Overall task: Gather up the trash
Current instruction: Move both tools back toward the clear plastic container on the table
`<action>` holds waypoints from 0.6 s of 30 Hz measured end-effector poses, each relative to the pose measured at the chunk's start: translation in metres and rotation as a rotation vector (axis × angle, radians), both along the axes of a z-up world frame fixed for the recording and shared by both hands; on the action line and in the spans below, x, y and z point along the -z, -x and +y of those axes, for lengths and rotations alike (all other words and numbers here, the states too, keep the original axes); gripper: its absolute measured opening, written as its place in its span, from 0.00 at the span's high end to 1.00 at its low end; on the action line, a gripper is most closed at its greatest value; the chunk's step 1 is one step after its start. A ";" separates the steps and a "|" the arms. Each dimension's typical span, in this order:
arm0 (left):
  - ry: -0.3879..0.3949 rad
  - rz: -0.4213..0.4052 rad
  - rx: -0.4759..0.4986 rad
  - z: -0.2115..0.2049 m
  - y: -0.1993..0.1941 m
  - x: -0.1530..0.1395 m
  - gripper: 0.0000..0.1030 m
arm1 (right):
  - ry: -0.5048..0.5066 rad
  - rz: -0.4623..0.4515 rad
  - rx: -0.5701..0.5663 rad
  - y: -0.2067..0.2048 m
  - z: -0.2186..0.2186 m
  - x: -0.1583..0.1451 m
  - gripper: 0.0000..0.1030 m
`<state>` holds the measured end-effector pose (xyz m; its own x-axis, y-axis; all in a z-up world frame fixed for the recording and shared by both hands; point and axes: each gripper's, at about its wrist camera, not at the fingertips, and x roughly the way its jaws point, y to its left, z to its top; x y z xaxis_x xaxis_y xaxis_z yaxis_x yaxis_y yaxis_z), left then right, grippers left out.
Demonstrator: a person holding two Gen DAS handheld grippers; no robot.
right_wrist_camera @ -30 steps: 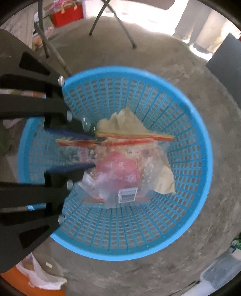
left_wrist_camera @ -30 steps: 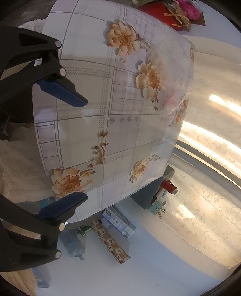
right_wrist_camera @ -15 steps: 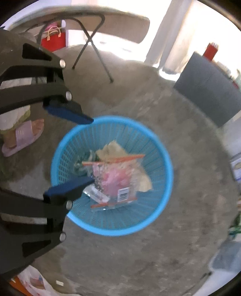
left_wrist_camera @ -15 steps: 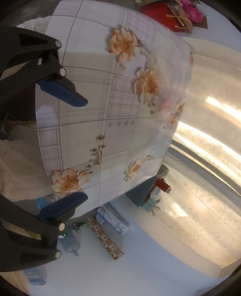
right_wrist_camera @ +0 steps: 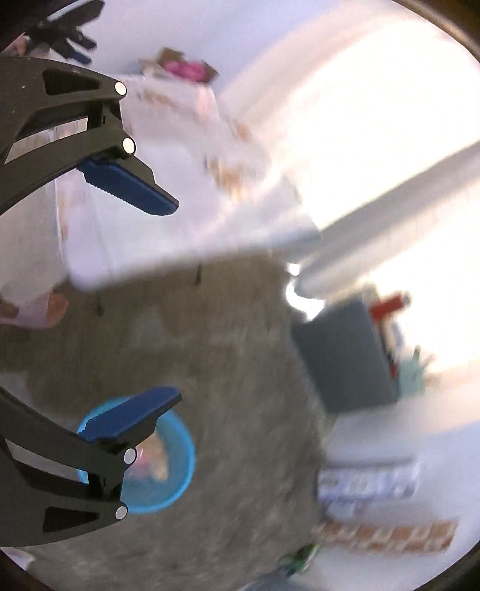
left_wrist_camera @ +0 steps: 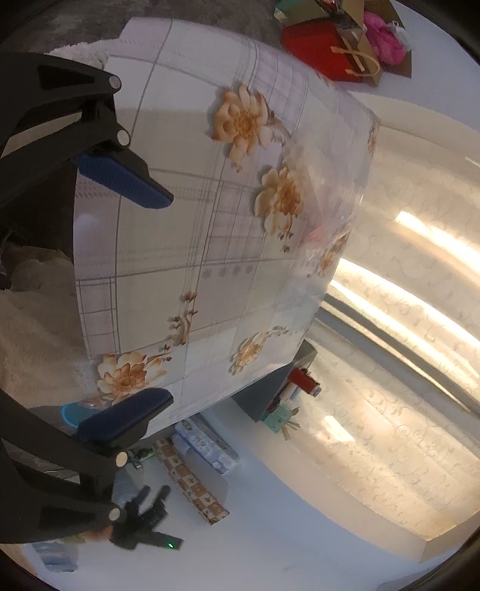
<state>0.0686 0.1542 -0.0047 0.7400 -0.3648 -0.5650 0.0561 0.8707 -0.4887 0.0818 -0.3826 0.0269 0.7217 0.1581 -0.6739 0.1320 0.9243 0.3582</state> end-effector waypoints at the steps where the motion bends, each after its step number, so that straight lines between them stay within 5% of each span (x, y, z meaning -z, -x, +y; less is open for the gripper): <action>1: 0.001 -0.004 -0.007 0.003 0.002 -0.001 0.06 | -0.023 -0.018 -0.037 -0.003 0.017 -0.007 0.11; 6: -0.027 -0.038 -0.044 0.023 0.006 -0.010 0.06 | -0.076 -0.016 -0.165 -0.028 0.083 -0.009 0.10; 14: -0.220 -0.085 -0.109 0.046 -0.030 -0.033 0.06 | -0.145 0.043 -0.392 -0.068 0.185 0.008 0.10; 18: -0.221 -0.066 -0.164 0.061 -0.053 -0.034 0.06 | -0.122 0.093 -0.498 -0.093 0.222 -0.003 0.10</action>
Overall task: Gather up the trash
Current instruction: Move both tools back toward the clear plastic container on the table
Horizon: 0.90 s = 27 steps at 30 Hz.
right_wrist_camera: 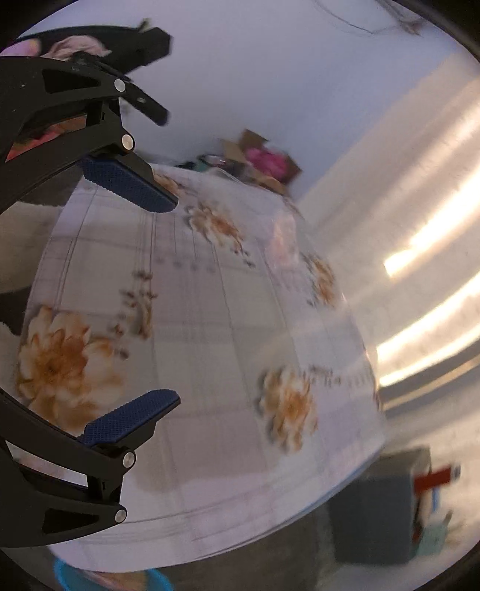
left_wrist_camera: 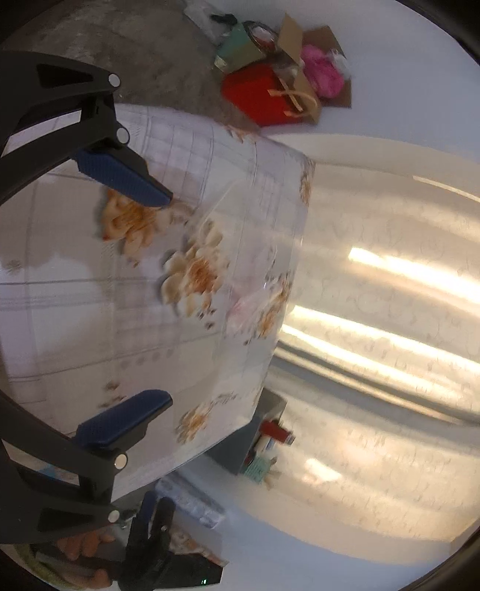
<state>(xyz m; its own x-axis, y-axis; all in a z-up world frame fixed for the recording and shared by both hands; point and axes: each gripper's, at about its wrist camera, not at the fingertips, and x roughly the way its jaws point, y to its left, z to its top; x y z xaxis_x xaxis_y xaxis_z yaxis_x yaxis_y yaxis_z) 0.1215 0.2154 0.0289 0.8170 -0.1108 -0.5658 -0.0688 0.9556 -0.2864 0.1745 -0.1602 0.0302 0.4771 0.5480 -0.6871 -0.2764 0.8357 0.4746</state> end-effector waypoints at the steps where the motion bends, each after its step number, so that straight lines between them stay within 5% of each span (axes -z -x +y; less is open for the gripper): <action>1: 0.001 0.002 -0.005 0.002 -0.005 0.001 0.06 | 0.016 -0.009 -0.035 -0.004 0.008 -0.008 0.10; 5: -0.010 0.040 -0.038 0.012 -0.027 0.009 0.06 | 0.025 0.001 -0.127 -0.038 0.039 -0.023 0.10; 9: 0.058 0.096 -0.082 0.028 -0.047 0.022 0.06 | 0.063 0.032 -0.186 -0.079 0.074 -0.022 0.10; 15: 0.091 0.144 -0.152 0.050 -0.079 0.037 0.07 | 0.019 0.192 -0.251 -0.148 0.140 0.001 0.10; 27: 0.041 0.257 -0.197 0.068 -0.133 0.071 0.29 | 0.158 0.273 -0.255 -0.222 0.239 0.031 0.10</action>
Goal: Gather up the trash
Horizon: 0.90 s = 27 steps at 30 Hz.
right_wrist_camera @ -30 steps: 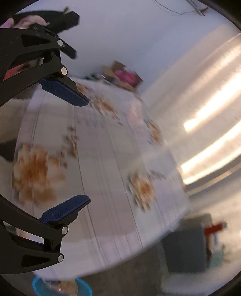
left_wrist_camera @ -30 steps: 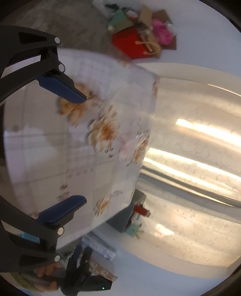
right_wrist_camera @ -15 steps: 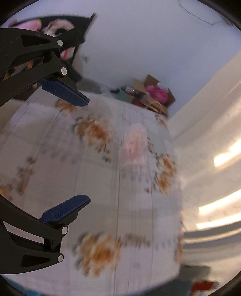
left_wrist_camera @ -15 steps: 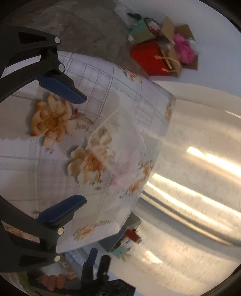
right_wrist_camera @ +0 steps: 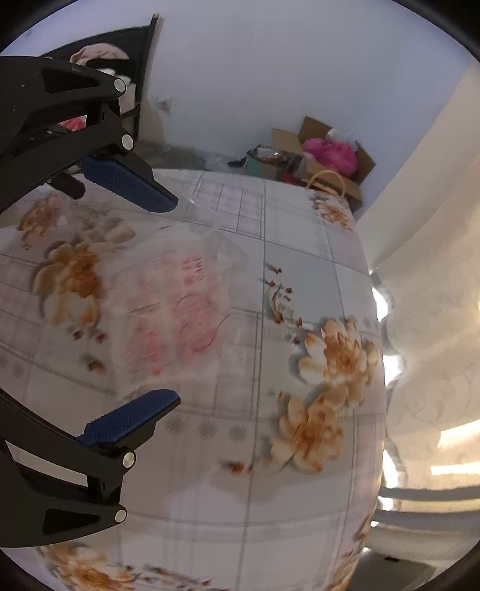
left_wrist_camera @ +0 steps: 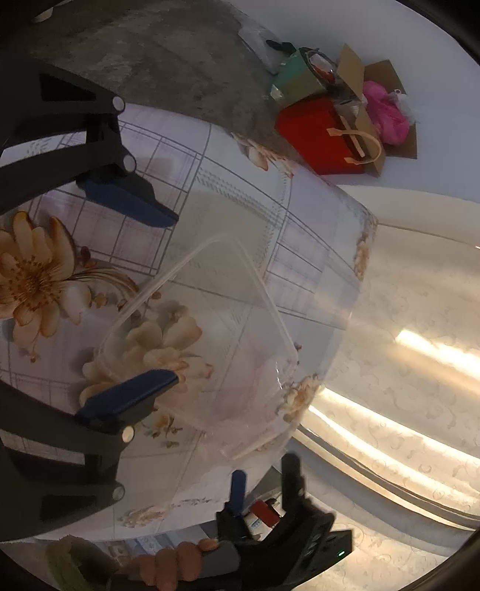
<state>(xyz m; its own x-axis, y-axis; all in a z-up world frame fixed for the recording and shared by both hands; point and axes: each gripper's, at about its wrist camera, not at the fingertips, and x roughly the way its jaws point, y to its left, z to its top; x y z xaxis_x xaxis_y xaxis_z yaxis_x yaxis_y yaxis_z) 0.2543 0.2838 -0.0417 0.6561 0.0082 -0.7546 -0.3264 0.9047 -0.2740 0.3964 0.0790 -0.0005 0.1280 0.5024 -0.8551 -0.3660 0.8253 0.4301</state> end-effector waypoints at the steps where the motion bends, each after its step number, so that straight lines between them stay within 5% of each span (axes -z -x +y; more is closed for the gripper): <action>1: -0.002 0.007 -0.003 0.001 -0.001 0.003 0.32 | 0.016 -0.006 -0.004 -0.001 0.006 0.003 0.10; 9: 0.033 0.032 -0.017 0.010 -0.002 0.016 0.53 | 0.081 0.008 0.029 -0.014 0.015 0.029 0.21; 17: 0.052 0.011 -0.007 0.013 -0.002 0.014 0.71 | 0.109 0.039 0.053 -0.016 0.005 0.042 0.51; 22: 0.035 0.001 0.015 0.010 -0.003 0.013 0.92 | 0.139 0.015 0.039 -0.004 -0.012 0.044 0.58; 27: 0.015 0.008 0.054 0.003 0.002 0.013 0.96 | 0.186 -0.032 0.004 0.019 -0.034 0.043 0.61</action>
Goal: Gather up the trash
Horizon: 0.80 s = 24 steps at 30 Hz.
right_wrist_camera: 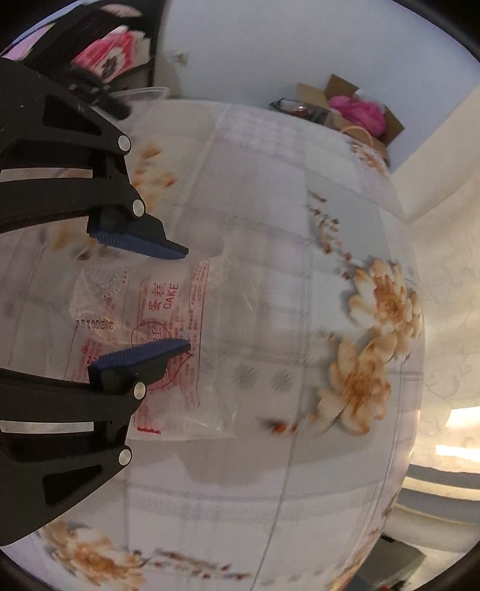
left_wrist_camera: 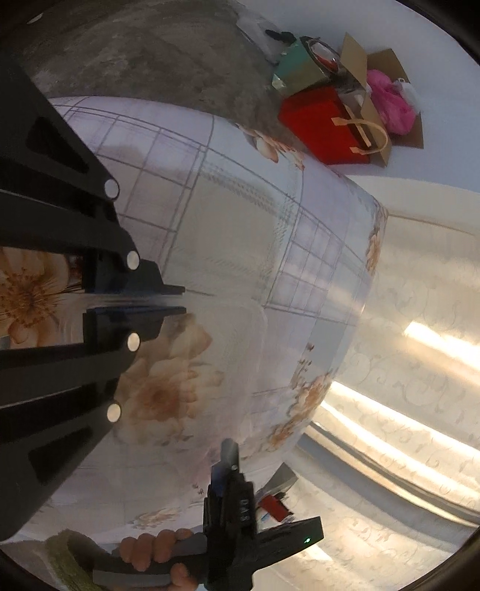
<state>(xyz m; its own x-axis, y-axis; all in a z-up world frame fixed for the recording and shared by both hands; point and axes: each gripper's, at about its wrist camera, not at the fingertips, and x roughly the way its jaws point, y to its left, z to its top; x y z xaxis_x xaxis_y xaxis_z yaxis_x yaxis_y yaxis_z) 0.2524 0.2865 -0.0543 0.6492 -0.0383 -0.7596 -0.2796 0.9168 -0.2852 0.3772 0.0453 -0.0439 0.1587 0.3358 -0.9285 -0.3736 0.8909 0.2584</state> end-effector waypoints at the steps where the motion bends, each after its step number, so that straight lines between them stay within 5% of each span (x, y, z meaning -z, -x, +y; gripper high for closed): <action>1: -0.004 0.002 0.007 -0.003 0.003 0.000 0.96 | 0.006 -0.004 -0.004 0.005 -0.006 0.000 0.61; 14: 0.043 0.036 0.076 -0.047 0.082 0.005 0.96 | -0.015 -0.051 0.020 0.120 -0.128 0.002 0.62; 19: 0.111 0.020 0.068 -0.060 0.107 0.010 0.94 | -0.109 -0.062 0.055 0.142 -0.158 -0.001 0.45; 24: 0.181 -0.008 0.059 -0.061 0.123 0.011 0.70 | -0.200 -0.142 0.107 0.162 -0.169 -0.023 0.37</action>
<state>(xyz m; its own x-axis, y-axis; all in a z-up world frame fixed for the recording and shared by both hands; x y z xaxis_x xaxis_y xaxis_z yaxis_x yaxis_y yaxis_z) 0.1293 0.2253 -0.0653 0.6480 -0.2119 -0.7315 -0.2237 0.8652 -0.4488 0.2151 -0.1234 -0.0211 0.3270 0.4843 -0.8115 -0.3250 0.8639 0.3847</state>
